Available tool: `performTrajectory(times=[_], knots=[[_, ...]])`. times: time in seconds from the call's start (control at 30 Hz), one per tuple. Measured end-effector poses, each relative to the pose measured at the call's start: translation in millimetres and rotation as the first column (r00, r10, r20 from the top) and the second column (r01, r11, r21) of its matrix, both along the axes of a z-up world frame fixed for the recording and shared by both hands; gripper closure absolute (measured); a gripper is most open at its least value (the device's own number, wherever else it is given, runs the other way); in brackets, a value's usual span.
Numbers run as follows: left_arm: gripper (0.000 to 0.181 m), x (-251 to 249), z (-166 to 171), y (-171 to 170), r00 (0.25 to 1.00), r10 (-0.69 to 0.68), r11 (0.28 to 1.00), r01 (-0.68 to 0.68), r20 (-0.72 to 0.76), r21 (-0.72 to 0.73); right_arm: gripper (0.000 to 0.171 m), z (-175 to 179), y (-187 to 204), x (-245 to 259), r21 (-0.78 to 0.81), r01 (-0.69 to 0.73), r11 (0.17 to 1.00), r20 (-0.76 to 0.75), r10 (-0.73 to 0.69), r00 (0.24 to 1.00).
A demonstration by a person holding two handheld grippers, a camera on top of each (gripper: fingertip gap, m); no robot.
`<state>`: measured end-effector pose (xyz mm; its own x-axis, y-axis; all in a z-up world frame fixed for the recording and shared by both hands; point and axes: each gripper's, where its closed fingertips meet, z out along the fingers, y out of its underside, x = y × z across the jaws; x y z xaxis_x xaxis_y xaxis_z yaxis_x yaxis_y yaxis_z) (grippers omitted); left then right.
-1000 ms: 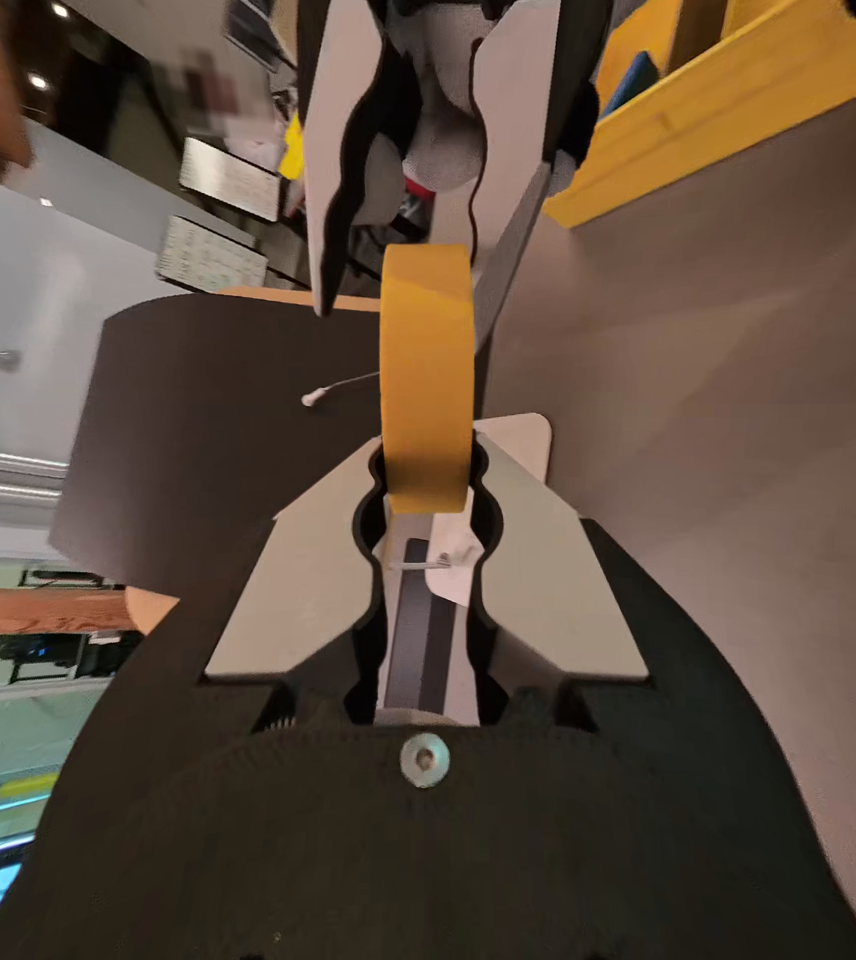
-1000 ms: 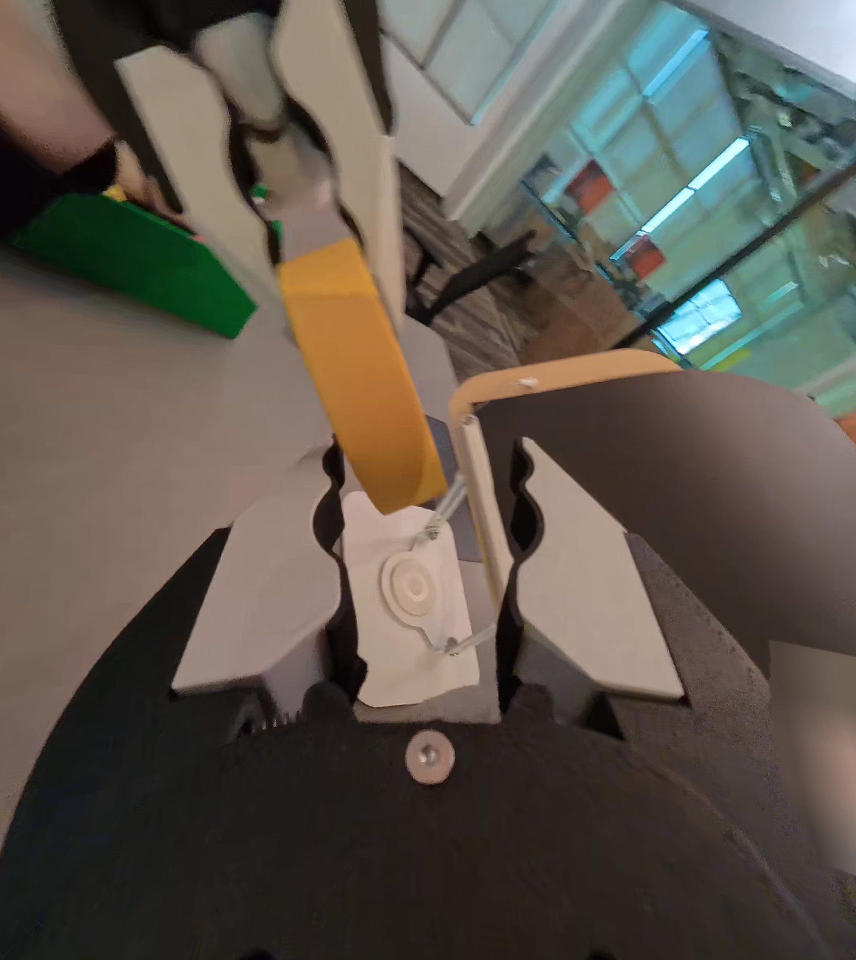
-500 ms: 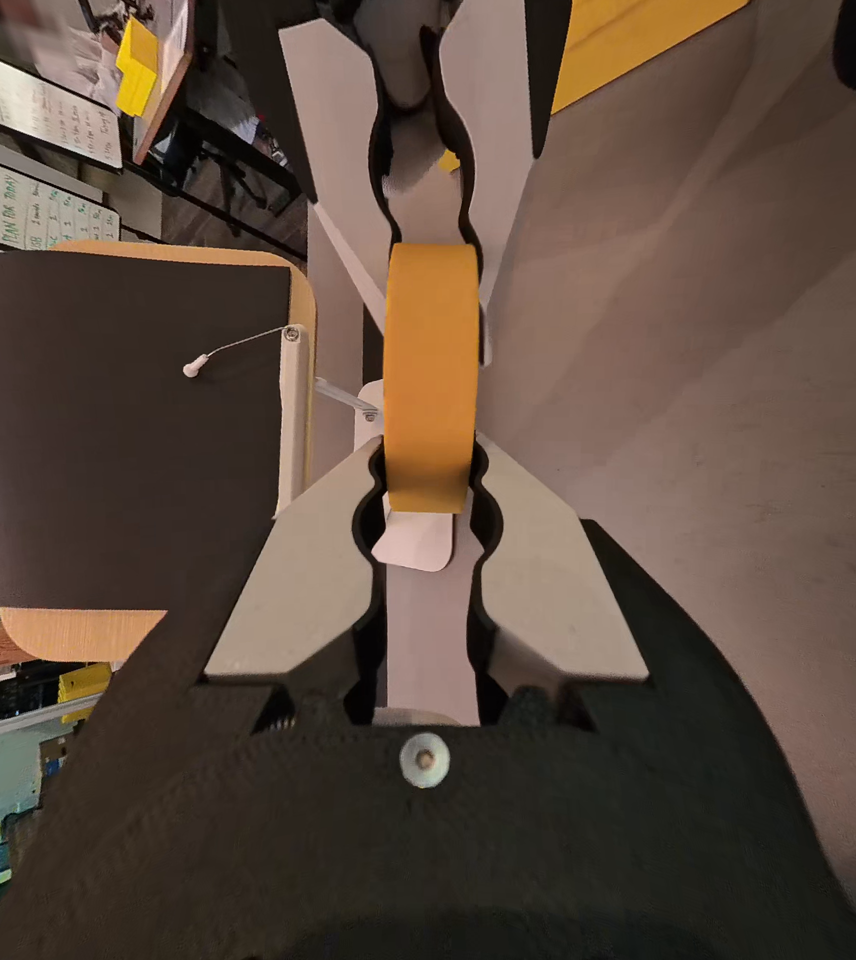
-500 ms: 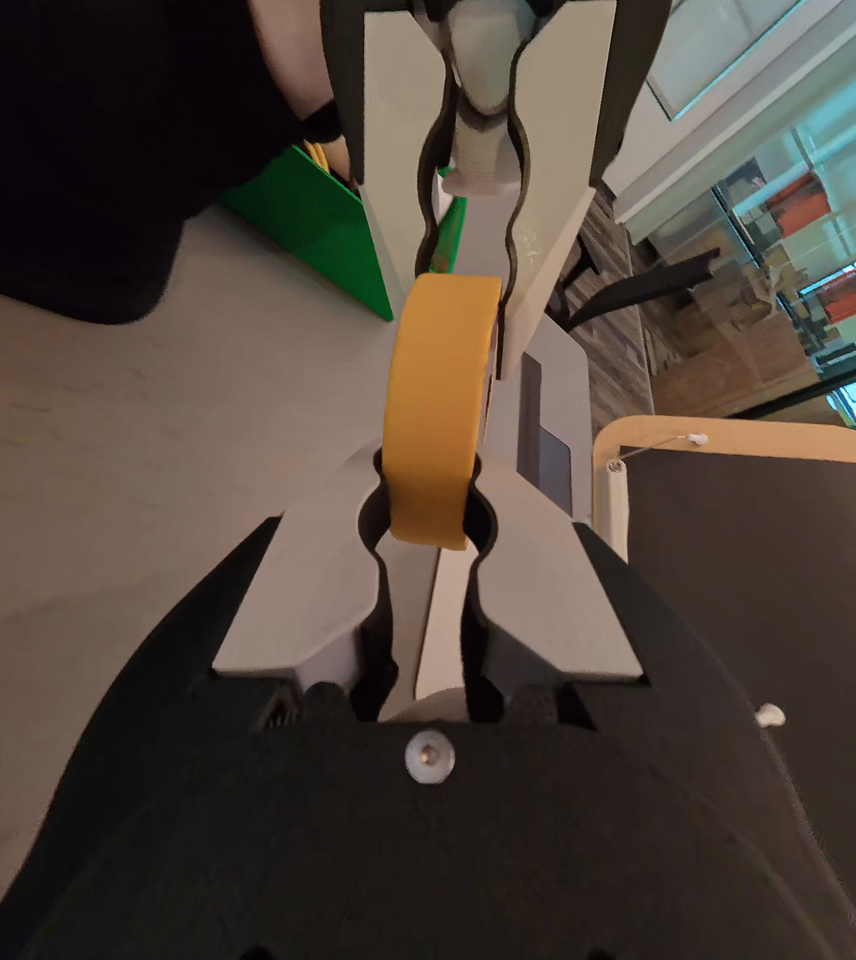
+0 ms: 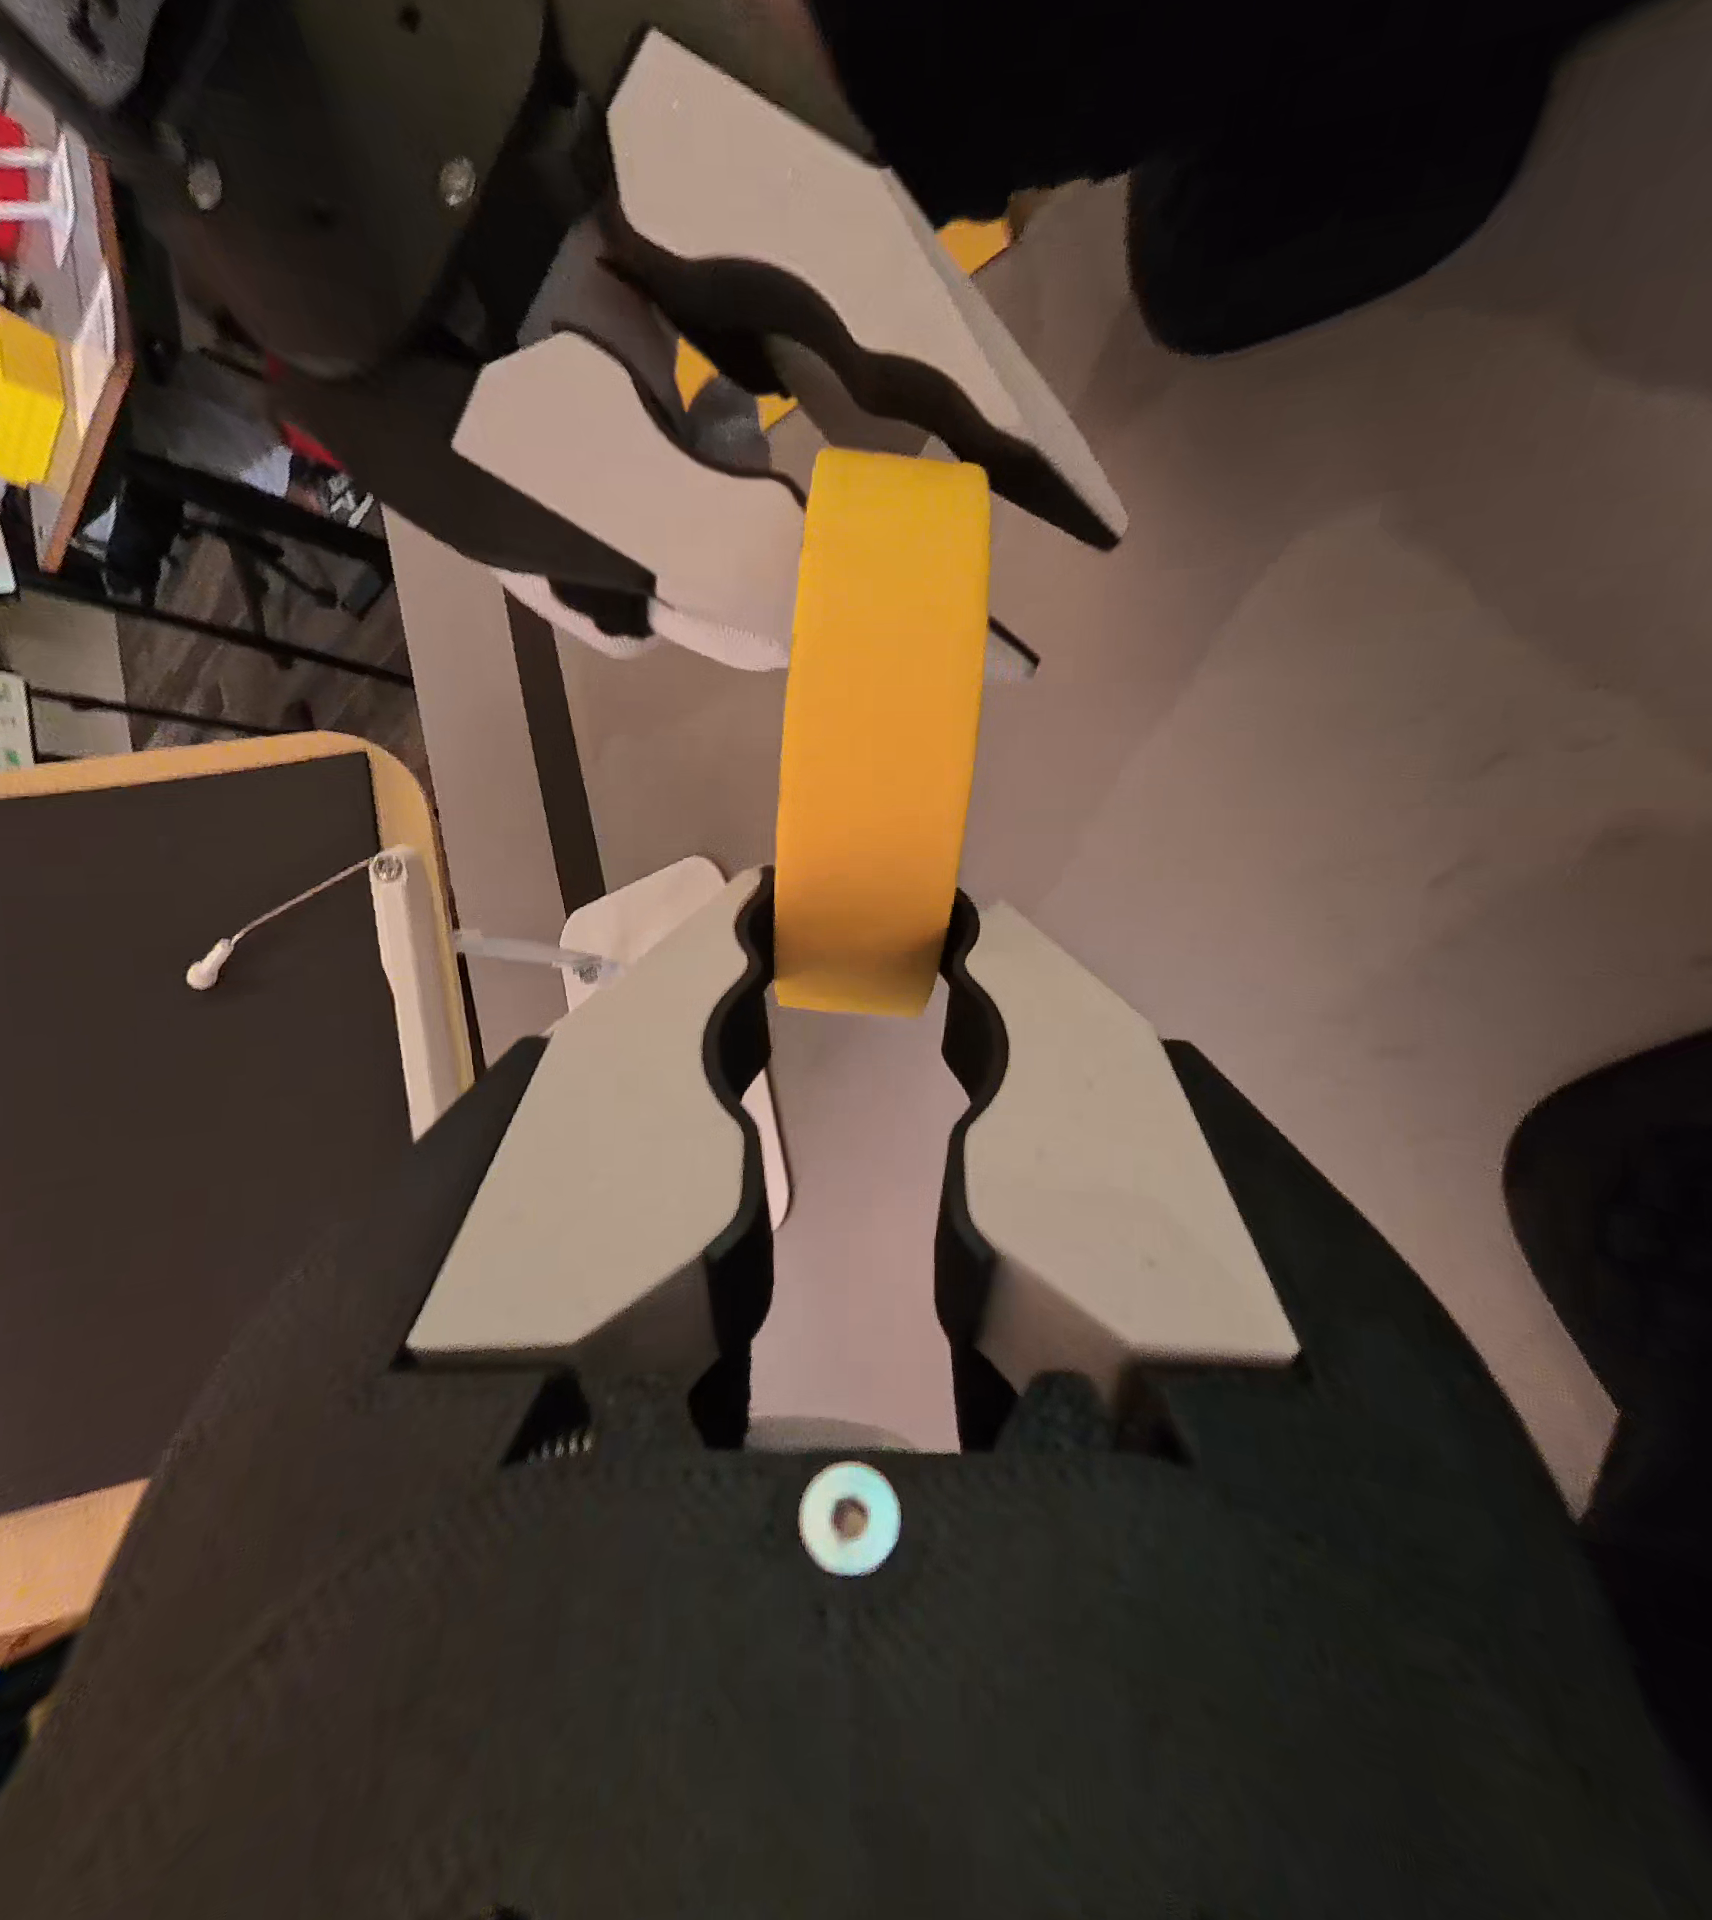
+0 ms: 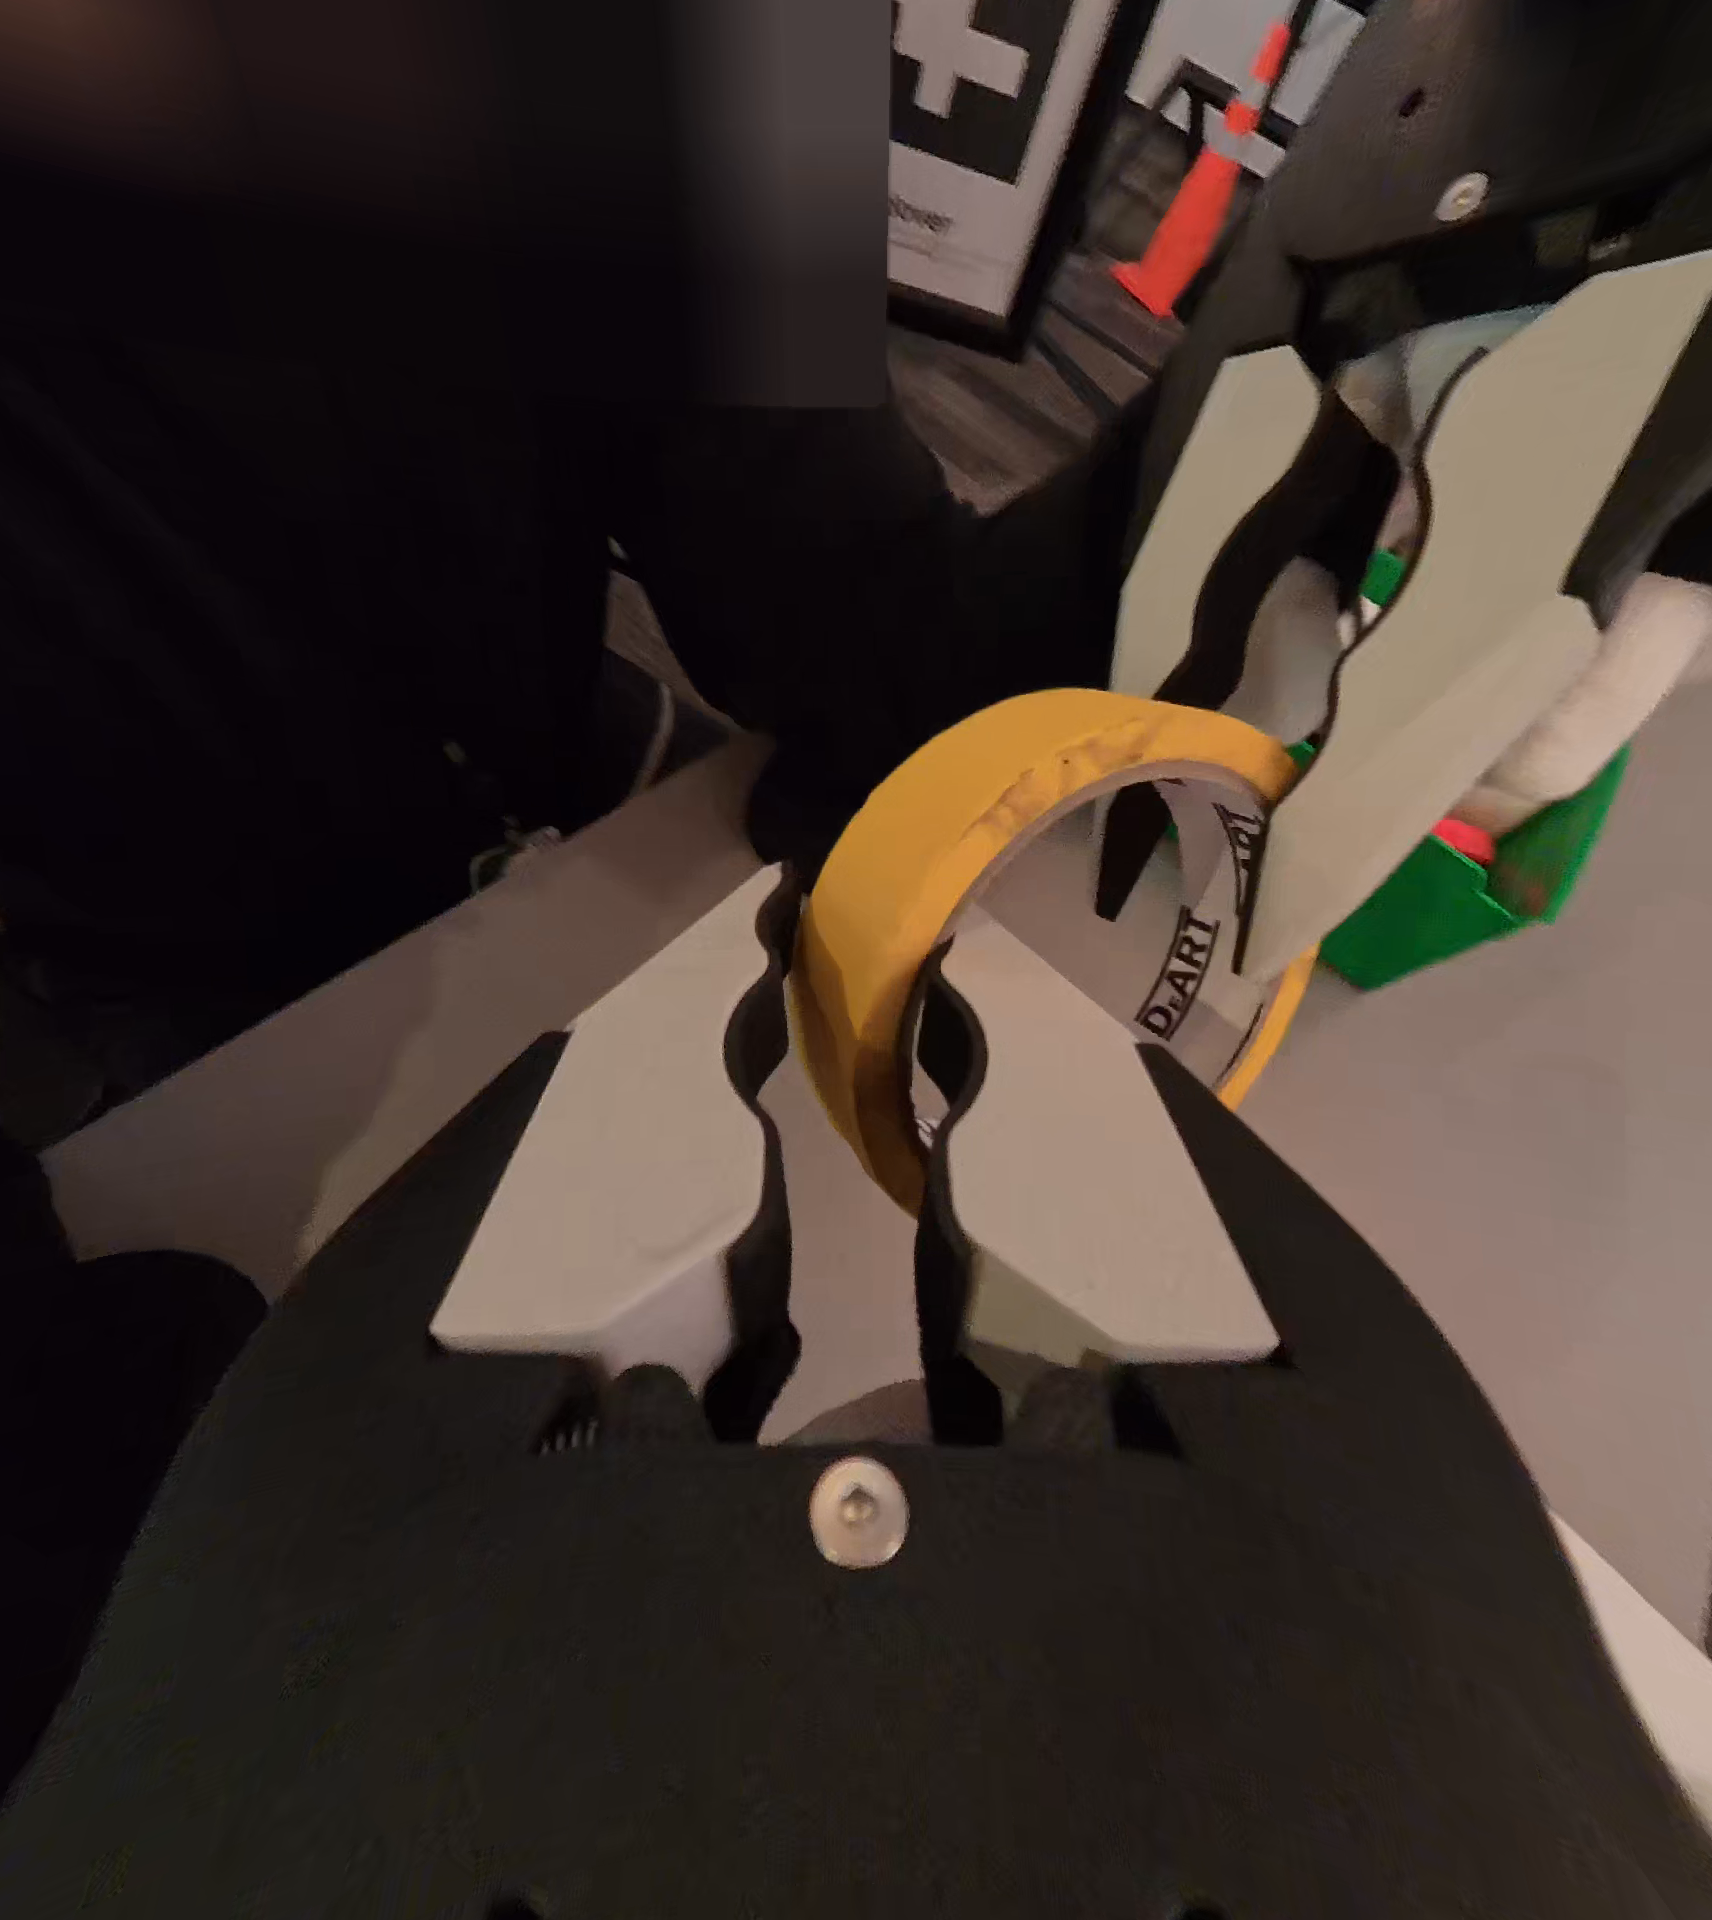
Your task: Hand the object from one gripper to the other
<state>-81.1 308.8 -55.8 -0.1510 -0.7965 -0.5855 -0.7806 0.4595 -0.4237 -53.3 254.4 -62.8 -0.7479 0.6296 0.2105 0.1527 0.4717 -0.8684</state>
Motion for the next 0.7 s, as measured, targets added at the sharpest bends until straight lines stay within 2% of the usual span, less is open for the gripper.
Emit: performTrajectory(times=[0.17, 0.27, 0.37, 0.4, 0.5, 0.63, 0.7], knots=[[0.153, 0, 7, -12, 0.997, -0.06, 0.998, 0.06, 0.041, -0.009, 0.161, -1, -20, -1, -0.074, -0.125, 0.989, 0.005, 0.125, 0.992], [0.153, -1, 15, -6, 0.996, -0.05, 0.999, 0.05, 0.08, 0.01, 0.163, -5, -19, -16, -0.057, -0.113, 0.992, -0.021, 0.112, 0.993], [0.148, -4, 37, 8, 0.981, -0.02, 0.997, 0.004, 0.193, 0.079, 0.164, 5, -8, -30, -0.056, -0.055, 0.997, -0.111, 0.049, 0.993], [0.14, -6, 46, 17, 0.972, 0.009, 0.992, -0.038, 0.235, 0.12, 0.164, 10, -4, -33, -0.049, -0.031, 0.998, -0.142, 0.024, 0.99], [0.135, -15, 68, 45, 0.941, 0.088, 0.962, -0.166, 0.327, 0.219, 0.164, 31, 12, -40, -0.034, 0.07, 0.997, -0.262, -0.077, 0.962], [0.131, -19, 98, 60, 0.879, 0.089, 0.935, -0.236, 0.469, 0.266, 0.164, 61, 42, -45, -0.034, 0.248, 0.968, -0.412, -0.24, 0.879], [0.13, -20, 108, 61, 0.856, 0.067, 0.927, -0.244, 0.513, 0.286, 0.164, 79, 60, -46, -0.083, 0.333, 0.939, -0.485, -0.33, 0.81]])
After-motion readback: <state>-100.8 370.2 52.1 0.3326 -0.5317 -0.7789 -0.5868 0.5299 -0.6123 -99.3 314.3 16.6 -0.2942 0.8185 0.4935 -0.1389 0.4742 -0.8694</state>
